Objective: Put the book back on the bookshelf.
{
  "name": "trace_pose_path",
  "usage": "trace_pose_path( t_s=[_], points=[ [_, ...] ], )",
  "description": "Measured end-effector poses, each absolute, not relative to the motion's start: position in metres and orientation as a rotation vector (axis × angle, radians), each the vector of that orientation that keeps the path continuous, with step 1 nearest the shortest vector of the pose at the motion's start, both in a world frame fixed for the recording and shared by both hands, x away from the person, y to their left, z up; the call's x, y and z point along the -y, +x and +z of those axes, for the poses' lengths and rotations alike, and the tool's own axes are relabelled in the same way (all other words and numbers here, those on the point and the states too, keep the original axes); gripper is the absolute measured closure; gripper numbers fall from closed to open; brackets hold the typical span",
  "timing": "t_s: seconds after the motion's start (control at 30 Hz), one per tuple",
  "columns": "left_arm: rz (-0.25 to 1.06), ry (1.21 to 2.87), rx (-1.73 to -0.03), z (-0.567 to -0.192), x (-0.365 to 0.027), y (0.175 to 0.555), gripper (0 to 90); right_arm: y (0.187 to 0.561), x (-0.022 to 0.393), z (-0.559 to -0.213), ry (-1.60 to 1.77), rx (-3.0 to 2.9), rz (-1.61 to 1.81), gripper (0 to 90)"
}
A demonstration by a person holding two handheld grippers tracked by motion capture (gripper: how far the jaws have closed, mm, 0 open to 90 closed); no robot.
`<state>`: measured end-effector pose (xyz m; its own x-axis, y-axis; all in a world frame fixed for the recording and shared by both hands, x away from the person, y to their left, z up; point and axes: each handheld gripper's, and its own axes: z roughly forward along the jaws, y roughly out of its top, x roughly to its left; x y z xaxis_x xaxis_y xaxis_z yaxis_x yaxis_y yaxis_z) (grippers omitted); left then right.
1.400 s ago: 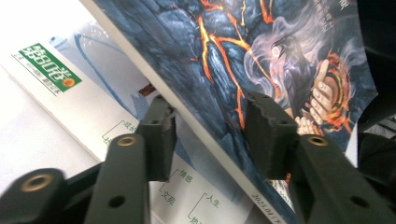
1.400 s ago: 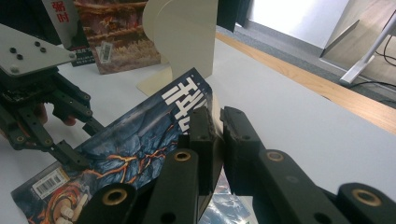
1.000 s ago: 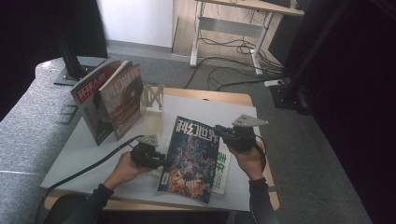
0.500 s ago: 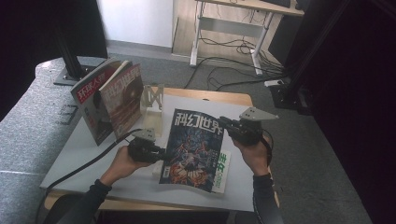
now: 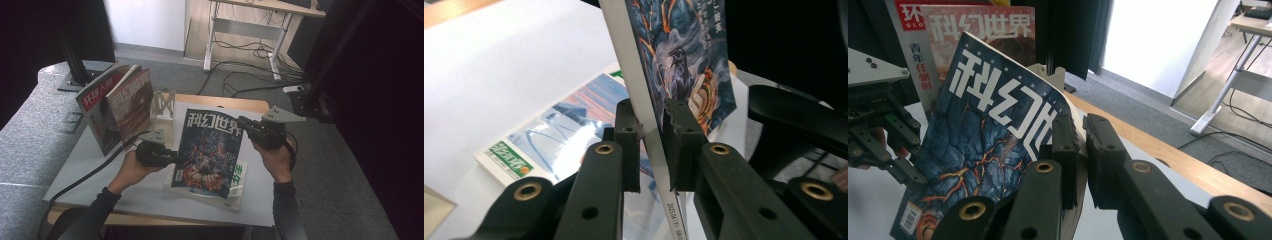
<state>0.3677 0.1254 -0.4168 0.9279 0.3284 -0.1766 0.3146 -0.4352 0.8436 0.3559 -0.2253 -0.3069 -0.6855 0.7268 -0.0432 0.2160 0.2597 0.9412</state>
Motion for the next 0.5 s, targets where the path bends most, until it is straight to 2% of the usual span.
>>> trace_pose_path(
  t_s=[0.5],
  points=[
    [0.228, 1.998, -0.471, -0.4269, -0.1180, 0.3738, 80.3, 0.3575, 0.2207, -0.2972, 0.818, -2.011, 1.376, 82.2]
  ],
)
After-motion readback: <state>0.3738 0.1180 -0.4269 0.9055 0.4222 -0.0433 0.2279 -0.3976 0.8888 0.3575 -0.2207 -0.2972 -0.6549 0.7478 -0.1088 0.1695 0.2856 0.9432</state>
